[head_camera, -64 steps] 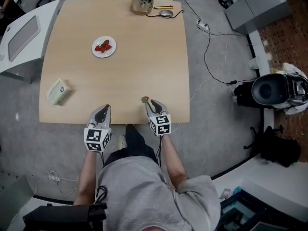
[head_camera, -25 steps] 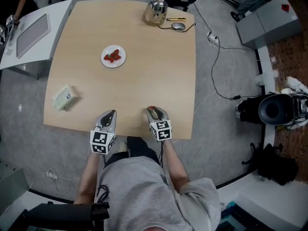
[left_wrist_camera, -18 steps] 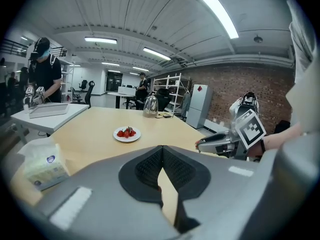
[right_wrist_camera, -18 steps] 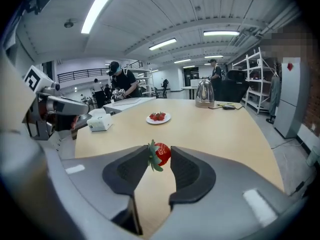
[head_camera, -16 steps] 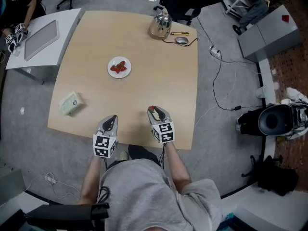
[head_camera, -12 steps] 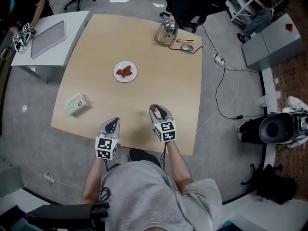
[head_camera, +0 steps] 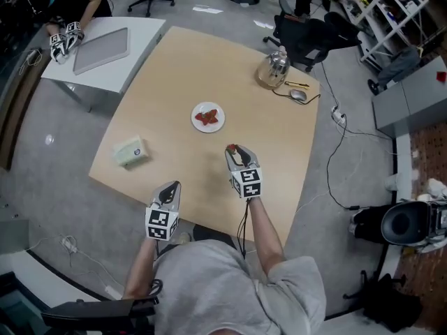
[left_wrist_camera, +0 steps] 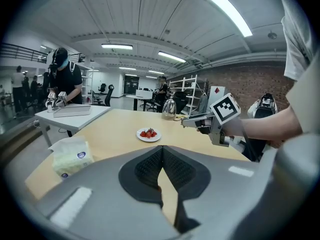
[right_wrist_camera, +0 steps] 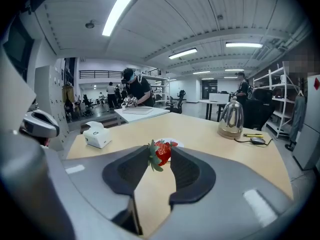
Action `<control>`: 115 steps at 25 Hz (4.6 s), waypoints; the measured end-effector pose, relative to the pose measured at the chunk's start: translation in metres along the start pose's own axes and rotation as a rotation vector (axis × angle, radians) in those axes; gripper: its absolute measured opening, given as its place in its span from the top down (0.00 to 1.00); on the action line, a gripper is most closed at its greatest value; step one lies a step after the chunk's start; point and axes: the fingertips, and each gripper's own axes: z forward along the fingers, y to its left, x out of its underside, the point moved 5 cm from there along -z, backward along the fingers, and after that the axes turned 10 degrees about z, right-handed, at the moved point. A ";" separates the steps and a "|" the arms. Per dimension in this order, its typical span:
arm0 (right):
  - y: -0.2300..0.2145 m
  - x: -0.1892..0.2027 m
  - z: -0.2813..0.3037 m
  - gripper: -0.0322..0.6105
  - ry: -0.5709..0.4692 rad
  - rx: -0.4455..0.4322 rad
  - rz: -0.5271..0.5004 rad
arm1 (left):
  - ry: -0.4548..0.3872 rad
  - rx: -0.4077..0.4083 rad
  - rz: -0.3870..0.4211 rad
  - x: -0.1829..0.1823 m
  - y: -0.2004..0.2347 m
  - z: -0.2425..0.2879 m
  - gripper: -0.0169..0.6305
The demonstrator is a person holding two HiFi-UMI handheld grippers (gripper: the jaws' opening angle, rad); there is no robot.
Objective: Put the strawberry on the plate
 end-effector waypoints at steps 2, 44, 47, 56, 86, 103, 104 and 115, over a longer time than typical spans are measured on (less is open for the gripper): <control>-0.002 -0.006 0.015 0.73 0.003 -0.009 -0.011 | 0.006 -0.027 -0.015 0.003 0.006 -0.004 0.94; -0.074 0.015 0.216 0.73 0.223 -0.041 -0.142 | 0.133 -0.313 -0.160 0.024 0.045 -0.030 0.94; -0.073 0.014 0.217 0.72 0.225 -0.052 -0.128 | 0.136 -0.310 -0.160 0.024 0.044 -0.030 0.94; -0.075 0.007 0.220 0.72 0.221 -0.062 -0.112 | 0.145 -0.310 -0.157 0.025 0.040 -0.031 0.94; -0.076 0.001 0.219 0.69 0.223 -0.069 -0.098 | 0.153 -0.292 -0.150 0.027 0.034 -0.029 0.94; -0.056 -0.004 0.170 0.83 0.145 -0.029 -0.076 | 0.100 -0.246 -0.102 0.023 0.028 -0.046 0.94; -0.055 -0.004 0.166 0.84 0.140 -0.023 -0.069 | 0.095 -0.240 -0.098 0.022 0.028 -0.047 0.94; -0.045 -0.009 0.108 0.92 0.068 0.080 -0.058 | 0.034 -0.157 -0.056 0.022 0.030 -0.064 0.94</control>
